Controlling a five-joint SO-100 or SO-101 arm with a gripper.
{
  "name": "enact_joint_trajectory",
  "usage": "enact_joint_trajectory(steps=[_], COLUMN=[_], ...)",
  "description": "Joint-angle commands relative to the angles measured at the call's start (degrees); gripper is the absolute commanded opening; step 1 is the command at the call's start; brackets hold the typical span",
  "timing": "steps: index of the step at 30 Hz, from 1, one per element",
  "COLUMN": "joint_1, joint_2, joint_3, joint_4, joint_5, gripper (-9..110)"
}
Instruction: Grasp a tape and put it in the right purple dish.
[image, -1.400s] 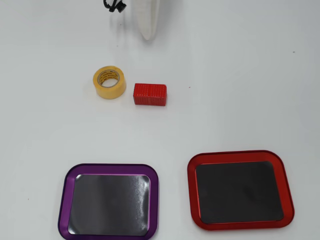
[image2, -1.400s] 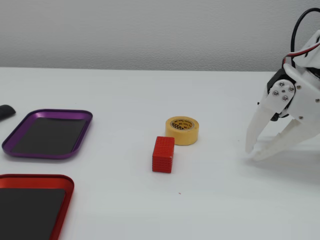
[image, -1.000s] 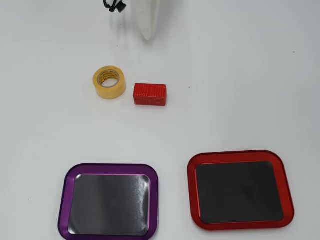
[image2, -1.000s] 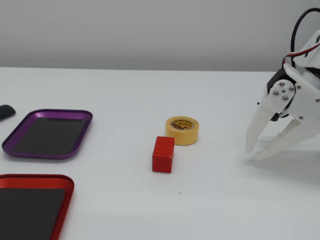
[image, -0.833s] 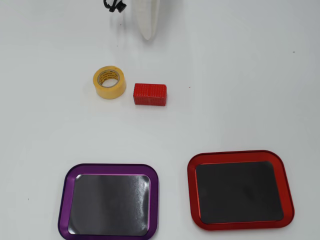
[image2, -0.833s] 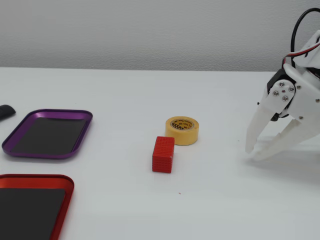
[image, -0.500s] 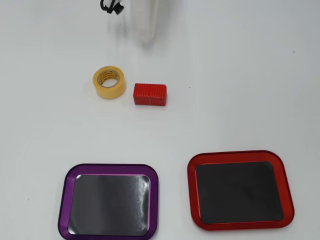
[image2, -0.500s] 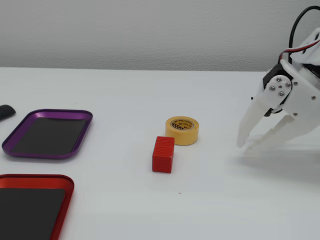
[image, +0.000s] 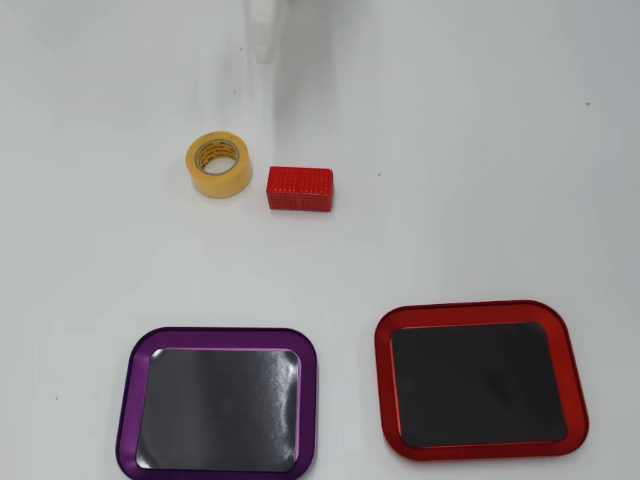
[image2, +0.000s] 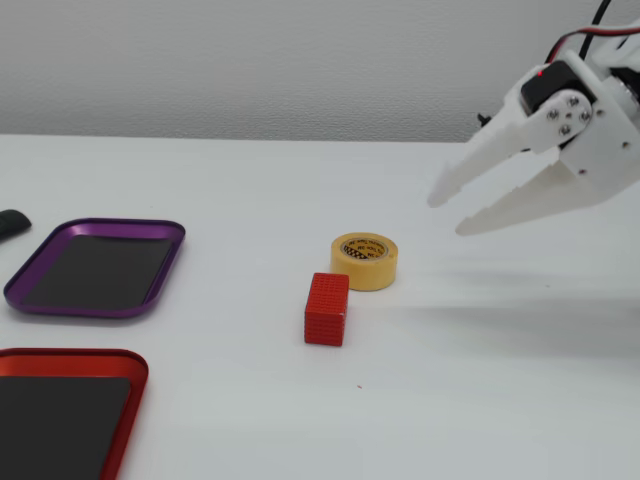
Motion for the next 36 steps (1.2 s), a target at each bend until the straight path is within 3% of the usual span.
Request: enact_joint_trajectory(steps=[1, 8, 14, 36], joint_1=[-0.3, 3.3, 8.2, 9.7], joint_2=[-16.0, -46.2, -62.4, -71.7], joint_3=[-10.9, -30.9, -38.8, -38.5], joint_4=[-1.4, 0.9, 1.0, -6.2], joint_5=[0.0, -0.4, -0.6, -2.2], gripper=[12, 16, 16, 16])
